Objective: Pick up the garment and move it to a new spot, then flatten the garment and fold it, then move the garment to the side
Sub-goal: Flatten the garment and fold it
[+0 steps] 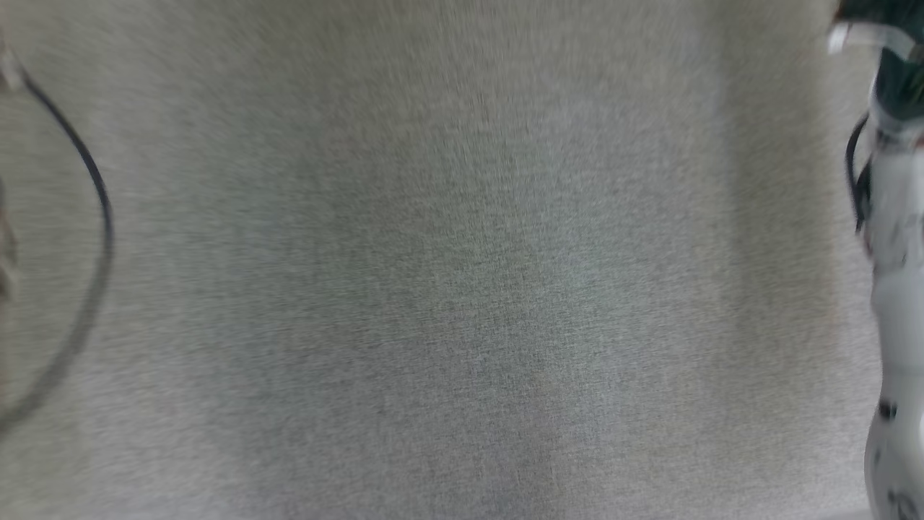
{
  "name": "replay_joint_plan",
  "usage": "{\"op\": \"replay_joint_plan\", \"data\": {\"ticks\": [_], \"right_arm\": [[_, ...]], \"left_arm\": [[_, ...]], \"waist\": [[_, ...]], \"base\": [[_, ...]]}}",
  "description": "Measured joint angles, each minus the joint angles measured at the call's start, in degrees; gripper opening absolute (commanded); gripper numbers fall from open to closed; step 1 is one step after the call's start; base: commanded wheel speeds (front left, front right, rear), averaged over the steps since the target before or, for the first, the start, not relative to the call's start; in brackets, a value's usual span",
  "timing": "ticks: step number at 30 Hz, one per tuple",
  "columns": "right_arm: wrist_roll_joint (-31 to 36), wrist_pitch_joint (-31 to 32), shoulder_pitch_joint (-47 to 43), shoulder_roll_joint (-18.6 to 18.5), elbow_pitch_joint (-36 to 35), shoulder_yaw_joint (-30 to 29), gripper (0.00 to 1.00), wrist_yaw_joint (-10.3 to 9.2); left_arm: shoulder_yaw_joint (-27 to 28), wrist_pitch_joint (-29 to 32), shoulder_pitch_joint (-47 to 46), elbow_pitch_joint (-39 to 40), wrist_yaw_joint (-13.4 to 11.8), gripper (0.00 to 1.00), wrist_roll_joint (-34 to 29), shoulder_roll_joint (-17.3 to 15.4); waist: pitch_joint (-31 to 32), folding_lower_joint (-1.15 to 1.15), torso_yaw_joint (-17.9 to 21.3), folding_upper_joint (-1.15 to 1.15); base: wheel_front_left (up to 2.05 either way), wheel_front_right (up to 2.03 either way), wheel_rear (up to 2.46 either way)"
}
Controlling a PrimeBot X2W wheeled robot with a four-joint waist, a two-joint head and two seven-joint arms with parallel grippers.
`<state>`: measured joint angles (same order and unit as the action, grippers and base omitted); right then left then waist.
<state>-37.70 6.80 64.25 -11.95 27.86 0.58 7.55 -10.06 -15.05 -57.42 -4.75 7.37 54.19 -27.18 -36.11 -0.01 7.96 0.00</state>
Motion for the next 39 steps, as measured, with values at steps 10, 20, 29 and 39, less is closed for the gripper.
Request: {"op": "replay_joint_plan", "data": {"ticks": [10,20,29,39], "right_arm": [[2.8,5.2,-17.0,-1.6,0.0,0.4,0.00,0.00],[5.5,8.6,-29.3,0.3,-3.0,-6.9,0.00,0.00],[9.4,12.5,-38.2,1.6,-4.9,-11.6,0.00,-0.01],[16.0,21.9,-48.9,5.0,-12.8,-16.4,0.00,0.00]], "left_arm": [[-1.8,0.0,27.8,4.8,-0.3,0.00,0.0,6.1],[-4.7,0.0,46.2,5.3,-0.5,0.00,2.5,12.3],[-8.5,4.0,53.9,3.5,-0.5,0.00,5.4,12.5],[-11.2,12.3,59.2,3.3,-2.1,0.00,9.5,10.3]], "waist": [[12.1,-0.01,-2.2,0.01],[21.6,0.00,-4.6,0.01],[26.3,0.01,-6.5,0.01],[29.7,0.01,-7.7,0.01]], "base": [[0.00,0.00,0.00],[0.00,0.00,0.00],[0.00,0.00,0.00],[0.00,0.00,0.00]]}}
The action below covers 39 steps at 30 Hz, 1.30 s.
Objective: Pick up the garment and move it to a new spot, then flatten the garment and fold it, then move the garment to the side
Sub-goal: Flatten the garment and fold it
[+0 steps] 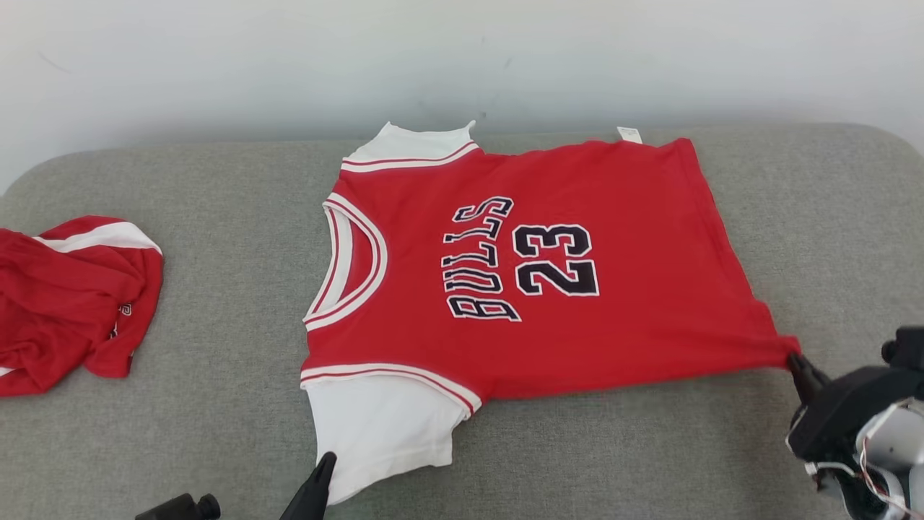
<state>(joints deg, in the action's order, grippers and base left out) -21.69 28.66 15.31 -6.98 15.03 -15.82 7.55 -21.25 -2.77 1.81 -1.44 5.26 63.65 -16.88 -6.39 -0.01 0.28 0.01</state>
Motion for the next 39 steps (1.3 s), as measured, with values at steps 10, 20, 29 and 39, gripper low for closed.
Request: {"op": "replay_joint_plan", "data": {"ticks": [10,20,29,39], "right_arm": [[6.8,6.7,-9.1,1.1,-8.1,-2.1,0.00,0.00],[11.7,8.7,-14.2,2.1,-9.8,-2.4,0.00,0.00],[8.9,6.9,-12.9,2.9,-12.0,-1.5,0.00,0.00],[5.1,0.2,-4.5,2.8,-10.2,1.1,0.00,0.00]], "left_arm": [[-0.2,7.5,5.0,2.0,-3.0,0.00,5.1,-3.1],[-0.7,11.5,8.9,5.7,-5.8,0.00,7.4,-5.6],[0.3,7.2,4.3,7.1,-5.3,0.00,5.7,-2.2],[0.3,3.9,-10.4,-0.6,-4.7,0.00,1.6,2.3]], "waist": [[1.2,0.01,0.1,-0.01],[2.2,0.00,0.3,-0.01],[1.7,0.01,0.4,-0.01],[-0.9,0.01,0.7,-0.01]], "base": [[0.00,0.00,0.00],[0.00,0.00,0.00],[0.00,0.00,0.00],[0.00,0.00,0.00]]}}
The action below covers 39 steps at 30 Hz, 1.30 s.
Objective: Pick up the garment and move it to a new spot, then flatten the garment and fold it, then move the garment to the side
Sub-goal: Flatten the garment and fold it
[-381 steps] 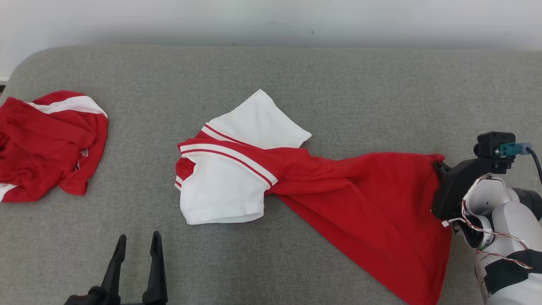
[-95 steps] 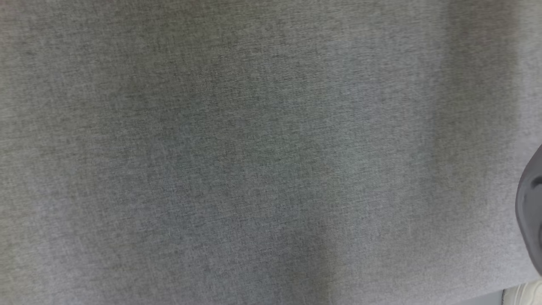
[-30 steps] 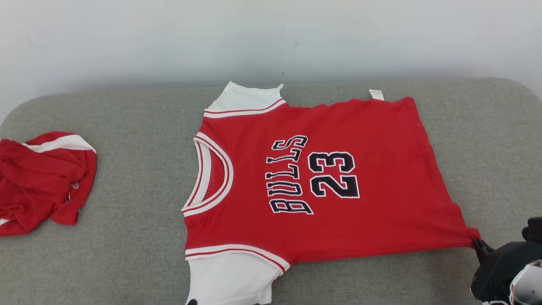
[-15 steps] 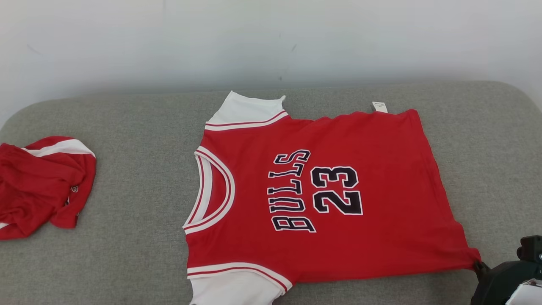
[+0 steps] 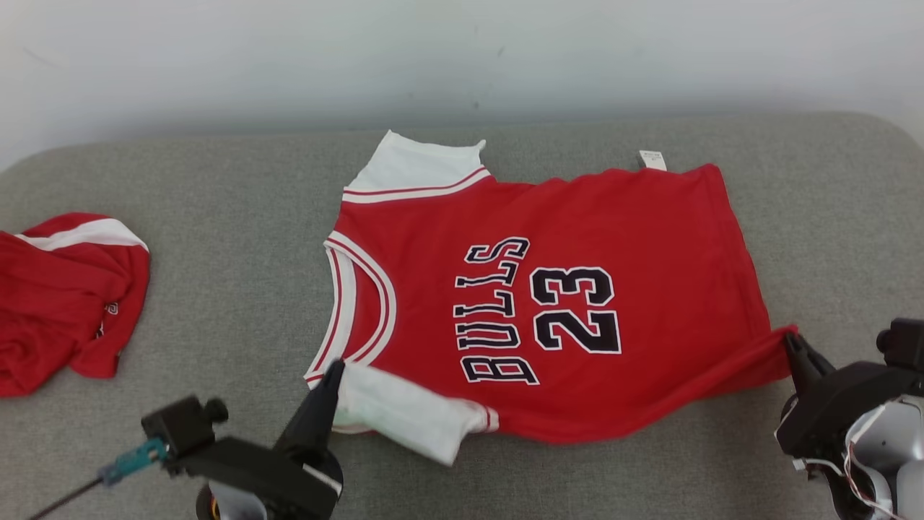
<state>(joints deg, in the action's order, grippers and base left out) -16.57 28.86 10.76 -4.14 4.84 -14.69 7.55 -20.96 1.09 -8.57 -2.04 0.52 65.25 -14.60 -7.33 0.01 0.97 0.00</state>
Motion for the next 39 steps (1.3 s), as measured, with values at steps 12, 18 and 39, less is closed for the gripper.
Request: {"op": "replay_joint_plan", "data": {"ticks": [12,18,39], "right_arm": [[0.0,-7.6,9.1,-1.3,9.2,2.3,0.00,0.00],[-0.1,-9.7,11.9,-2.0,12.6,2.9,0.00,0.00],[-1.0,-16.1,14.9,-3.3,16.6,3.7,0.00,0.00]], "left_arm": [[-0.3,-5.3,-13.7,-12.2,0.8,0.00,-7.1,1.6],[0.2,-6.7,-16.6,-15.1,1.1,0.00,-8.2,1.6],[-0.5,-8.4,-21.0,-19.0,1.4,0.00,-10.1,1.5]], "waist": [[-5.3,0.00,0.8,0.00],[-7.1,0.00,1.2,0.00],[-9.6,0.00,1.9,0.00]], "base": [[0.00,0.00,0.00],[0.00,0.00,0.00],[0.00,0.00,0.00]]}}
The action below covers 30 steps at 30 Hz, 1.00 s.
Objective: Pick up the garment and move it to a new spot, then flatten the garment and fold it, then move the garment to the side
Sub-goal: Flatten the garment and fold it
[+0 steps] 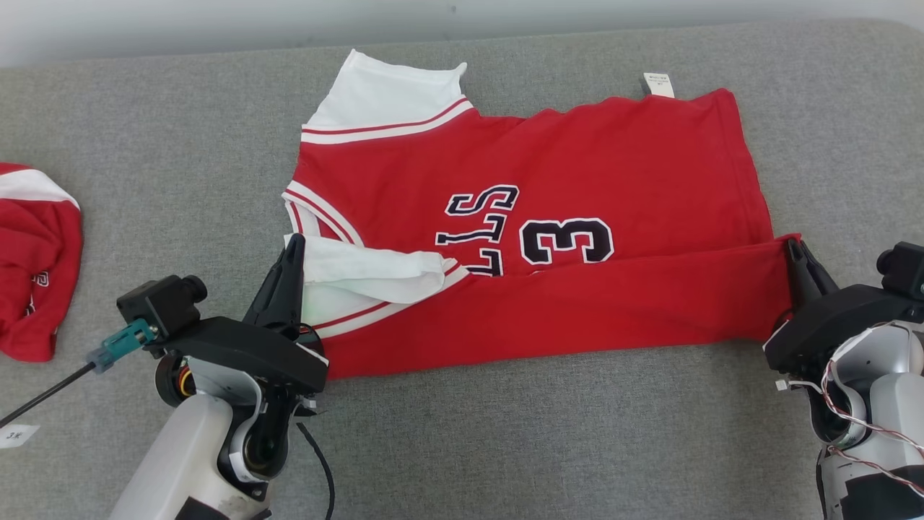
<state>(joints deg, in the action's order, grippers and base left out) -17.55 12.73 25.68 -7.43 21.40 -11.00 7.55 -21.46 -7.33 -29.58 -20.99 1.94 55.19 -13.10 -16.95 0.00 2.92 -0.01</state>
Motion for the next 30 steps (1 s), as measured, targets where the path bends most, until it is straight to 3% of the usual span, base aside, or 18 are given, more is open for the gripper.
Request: {"op": "replay_joint_plan", "data": {"ticks": [3,4,5,6,14,17,25,30], "right_arm": [[0.3,-0.1,0.0,-0.1,1.0,-0.2,0.00,0.00],[0.4,-0.1,0.0,0.0,1.4,-0.3,0.12,0.00],[0.5,-0.2,0.0,0.0,1.6,-0.3,1.00,0.00],[0.5,-0.2,0.1,0.2,2.0,-0.4,1.00,0.00],[1.5,-0.1,-0.2,0.9,3.0,-1.2,1.00,0.00],[2.9,1.3,-2.0,0.7,2.0,-2.4,1.00,0.00],[7.9,6.0,-7.5,-0.7,-2.9,-3.3,1.00,0.00],[11.5,6.5,-8.0,0.5,-4.3,-3.6,1.00,0.00]], "left_arm": [[-0.2,-0.2,-0.4,-0.7,0.0,0.00,-0.3,0.0],[-0.3,-0.3,-0.6,-1.0,-0.2,0.00,-0.6,0.0],[-0.5,-0.5,-0.9,-1.4,-0.2,0.45,-1.0,0.0],[-0.7,-0.7,-1.1,-1.7,-0.5,1.00,-1.6,0.0],[-3.2,-4.8,-0.6,-4.4,-2.8,1.00,-7.8,-1.0],[-4.4,-5.8,1.6,-4.2,-4.7,1.00,-11.0,-2.6],[-9.9,-2.6,7.6,-2.4,-8.6,1.00,-17.0,-5.8],[-11.3,0.1,8.7,-1.6,-11.0,1.00,-17.7,-6.2]], "waist": [[0.0,0.00,0.0,0.00],[0.1,0.00,0.1,0.00],[0.1,0.00,0.1,0.00],[0.2,0.00,0.1,0.00],[1.7,0.00,-0.1,0.00],[2.7,0.00,-0.3,0.00],[4.8,-0.01,-0.6,0.01],[3.9,-0.01,-0.2,0.01]], "base": [[0.00,0.00,0.00],[0.00,0.00,0.00],[0.00,0.00,0.00],[0.00,0.00,0.00],[0.00,0.00,0.00],[0.00,0.00,0.00],[0.00,0.00,0.00],[0.00,0.00,0.00]]}}
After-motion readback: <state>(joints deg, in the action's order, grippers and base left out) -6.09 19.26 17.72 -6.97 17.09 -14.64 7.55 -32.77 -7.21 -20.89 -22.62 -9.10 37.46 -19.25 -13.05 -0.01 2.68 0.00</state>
